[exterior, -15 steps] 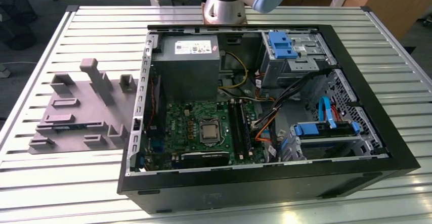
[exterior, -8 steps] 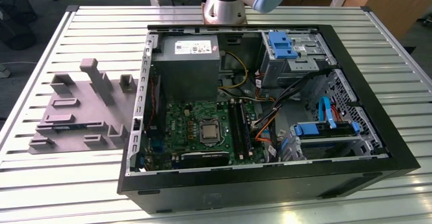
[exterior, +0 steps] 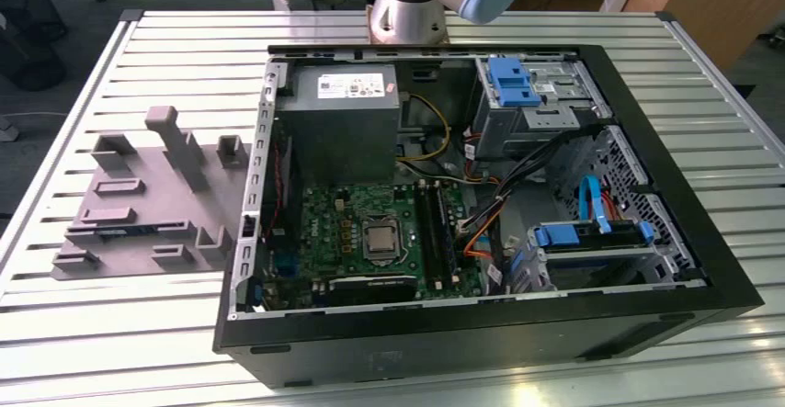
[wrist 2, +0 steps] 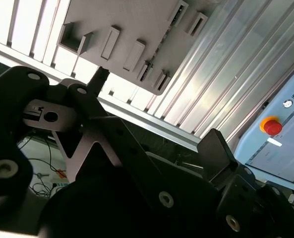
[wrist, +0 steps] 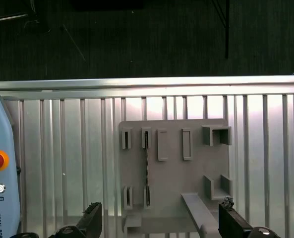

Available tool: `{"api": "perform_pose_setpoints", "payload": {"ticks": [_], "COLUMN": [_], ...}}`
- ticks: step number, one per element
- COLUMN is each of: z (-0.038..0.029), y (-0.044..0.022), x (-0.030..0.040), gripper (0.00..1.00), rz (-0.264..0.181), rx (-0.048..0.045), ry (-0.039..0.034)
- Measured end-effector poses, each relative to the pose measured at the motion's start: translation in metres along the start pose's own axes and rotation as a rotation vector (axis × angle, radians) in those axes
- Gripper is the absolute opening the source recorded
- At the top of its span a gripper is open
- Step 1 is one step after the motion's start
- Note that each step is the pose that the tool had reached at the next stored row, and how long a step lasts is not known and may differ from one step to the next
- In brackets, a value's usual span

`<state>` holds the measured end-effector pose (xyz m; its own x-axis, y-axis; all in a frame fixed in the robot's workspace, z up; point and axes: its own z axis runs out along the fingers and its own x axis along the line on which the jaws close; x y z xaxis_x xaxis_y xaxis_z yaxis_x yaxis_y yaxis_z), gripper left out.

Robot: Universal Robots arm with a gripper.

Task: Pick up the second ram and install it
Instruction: 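Pick up the second ram and move it above second insertion slot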

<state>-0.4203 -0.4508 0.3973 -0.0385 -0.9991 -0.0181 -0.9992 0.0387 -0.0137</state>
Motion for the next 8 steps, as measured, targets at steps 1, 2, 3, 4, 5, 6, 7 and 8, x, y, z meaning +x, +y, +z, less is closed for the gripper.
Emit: {"api": "perform_pose_setpoints", "payload": {"ticks": [1,2,3,4,5,6,7,8], "z": [0.0002,0.0004,0.0005,0.0007,0.0009,0.0011,0.0013,0.0015], "y": [0.0000,0.0000,0.0000,0.0000,0.0000,0.0000,0.0000,0.0000], "x": [0.0000,0.0000,0.0000,0.0000,0.0000,0.0000,0.0000,0.0000], "gripper": [0.99,0.99,0.99,0.99,0.99,0.99,0.99,0.99], "rz": [0.000,0.000,0.000,0.000,0.000,0.000,0.000,0.000], "rx": [0.0000,0.0000,-0.0001,0.0000,0.0000,0.0000,0.0000,0.0000], "ry": [0.0000,-0.0001,-0.0001,-0.0002,-0.0002,-0.0003,-0.0003,-0.0004]}}
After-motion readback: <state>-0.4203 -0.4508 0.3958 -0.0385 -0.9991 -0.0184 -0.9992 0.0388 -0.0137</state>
